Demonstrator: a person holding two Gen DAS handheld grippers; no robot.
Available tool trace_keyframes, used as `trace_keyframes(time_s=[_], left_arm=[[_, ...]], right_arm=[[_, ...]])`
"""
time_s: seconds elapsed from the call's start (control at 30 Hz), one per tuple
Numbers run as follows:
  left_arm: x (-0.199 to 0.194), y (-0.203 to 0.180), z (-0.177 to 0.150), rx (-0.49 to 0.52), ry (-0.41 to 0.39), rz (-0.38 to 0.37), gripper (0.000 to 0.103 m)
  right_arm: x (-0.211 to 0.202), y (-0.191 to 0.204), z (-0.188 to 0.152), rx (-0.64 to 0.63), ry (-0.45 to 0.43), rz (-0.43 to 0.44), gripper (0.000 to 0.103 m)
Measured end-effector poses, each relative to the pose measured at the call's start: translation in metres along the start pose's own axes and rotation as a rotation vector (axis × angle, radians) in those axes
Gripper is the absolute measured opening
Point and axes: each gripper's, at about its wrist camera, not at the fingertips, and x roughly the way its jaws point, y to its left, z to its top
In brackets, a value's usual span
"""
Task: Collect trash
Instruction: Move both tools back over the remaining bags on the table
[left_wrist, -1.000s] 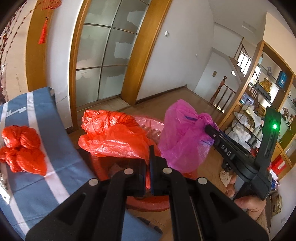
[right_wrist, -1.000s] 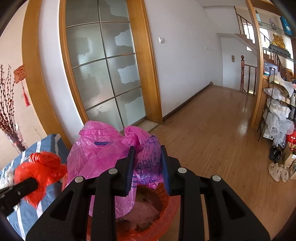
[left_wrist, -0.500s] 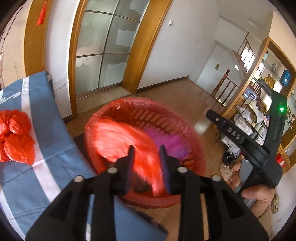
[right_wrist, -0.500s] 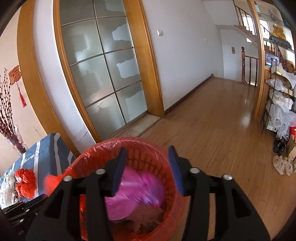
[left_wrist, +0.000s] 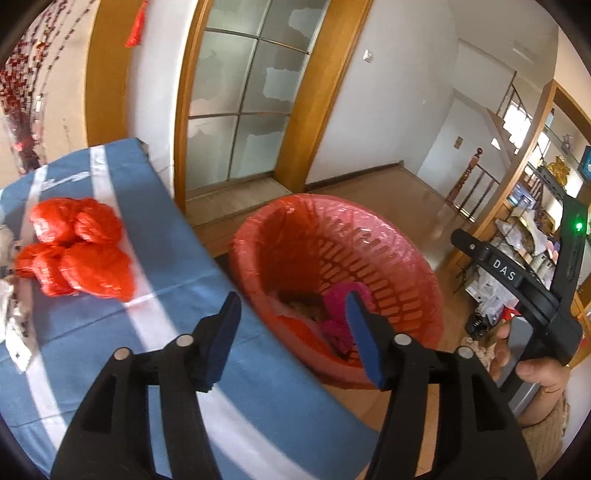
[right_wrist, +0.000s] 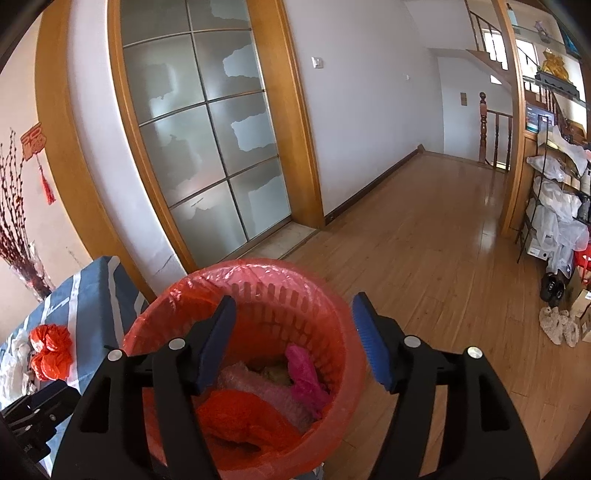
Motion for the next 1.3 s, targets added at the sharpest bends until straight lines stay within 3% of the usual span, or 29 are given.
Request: trace_keyframes(time_s=[0.2, 0.43, 0.87, 1.03, 1.3], left_arm=[[-0.02, 0.031, -0.008, -0.032, -0.025, 0.068, 0.066], [-0.052, 0.08, -0.019, -0.087, -0.054, 0.162, 0.067], [-0.141, 0.2, -0.049, -0.218, -0.143, 0.445, 0.072], [-0.165, 0.239, -0.062, -0.29, -0.159, 0.502, 0.073], [-0.188, 0.282, -0.077, -0.358, -0.173, 0.553, 0.075]], right_arm=[[-0.003, 0.024, -0.006, -0.05, 0.009, 0.046, 0.066], [-0.006, 0.072, -0.018, -0.134, 0.042, 0.16, 0.066], [-0.013, 0.224, -0.064, -0.373, 0.16, 0.487, 0.058], [-0.01, 0.278, -0.081, -0.456, 0.182, 0.546, 0.058], [0.009, 0.327, -0.099, -0.51, 0.221, 0.553, 0.058]])
